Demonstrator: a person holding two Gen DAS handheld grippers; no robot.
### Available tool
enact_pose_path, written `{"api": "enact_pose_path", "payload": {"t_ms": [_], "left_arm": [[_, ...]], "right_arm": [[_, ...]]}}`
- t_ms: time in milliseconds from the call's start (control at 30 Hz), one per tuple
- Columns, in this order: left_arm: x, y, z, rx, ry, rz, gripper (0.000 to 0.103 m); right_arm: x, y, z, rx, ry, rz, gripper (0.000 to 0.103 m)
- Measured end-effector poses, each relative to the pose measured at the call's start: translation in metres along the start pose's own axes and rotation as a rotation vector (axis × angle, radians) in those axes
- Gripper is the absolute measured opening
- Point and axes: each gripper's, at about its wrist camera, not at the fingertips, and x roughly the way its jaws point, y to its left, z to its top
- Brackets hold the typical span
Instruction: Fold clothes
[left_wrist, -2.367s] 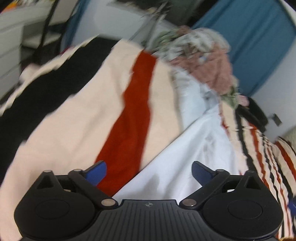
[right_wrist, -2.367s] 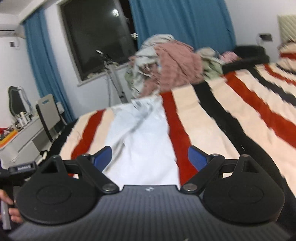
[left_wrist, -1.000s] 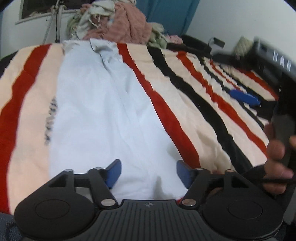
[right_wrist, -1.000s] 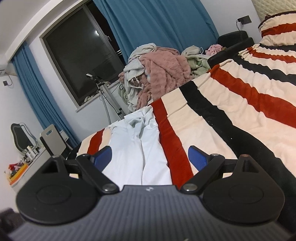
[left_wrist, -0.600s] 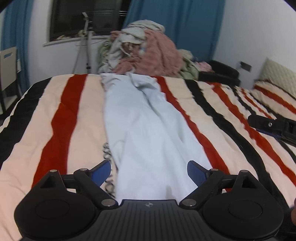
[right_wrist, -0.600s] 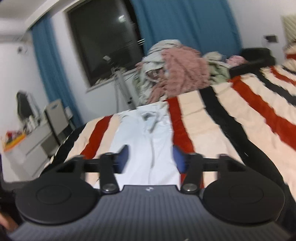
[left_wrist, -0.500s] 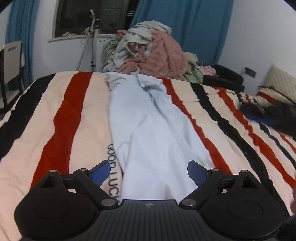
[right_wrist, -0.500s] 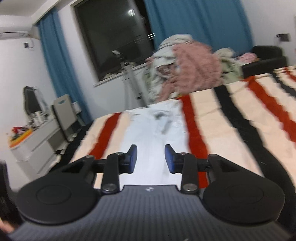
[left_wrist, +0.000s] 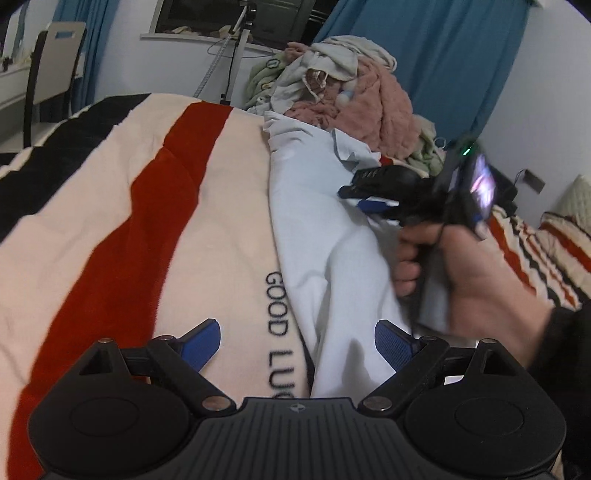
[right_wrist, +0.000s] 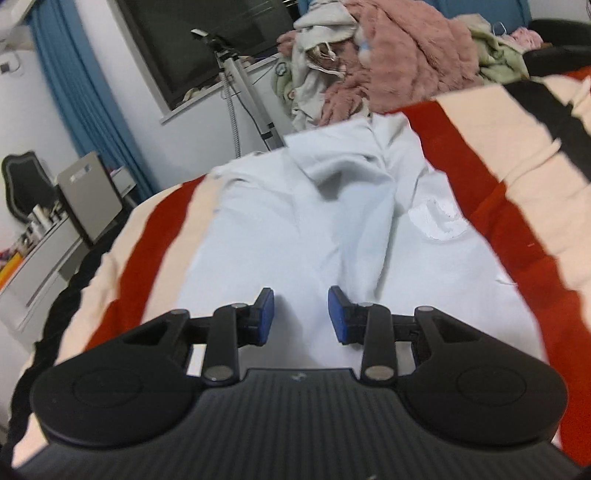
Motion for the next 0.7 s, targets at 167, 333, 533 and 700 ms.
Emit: {"api": "enact_pose_path", "payload": {"t_ms": [167,333,533,700], "left_arm": [[0.019,0.004,0.004,-0.025,0.026,-0.042,0.092],[0.028,0.007,0.006,-0.046,0.024,-0.048,0.092],[0.024,0.01,0.008,-0.072,0.015,-0.072,0.092],[0.015,0.025,0.011,-0.17,0.016,-0.104,0.09]], "right_arm": [[0.013,-0.018,0.009,-0.001,-0.089,-0.018,0.033],[0.014,-0.054,0.022,0.143,-0.161,-0.12,0.033],[-0.007,-0.07,0.031,0.189,-0.201,-0.229,0.037],[-0.041,-0.06,0.043,0.199,-0.126,-0.162,0.041]]}}
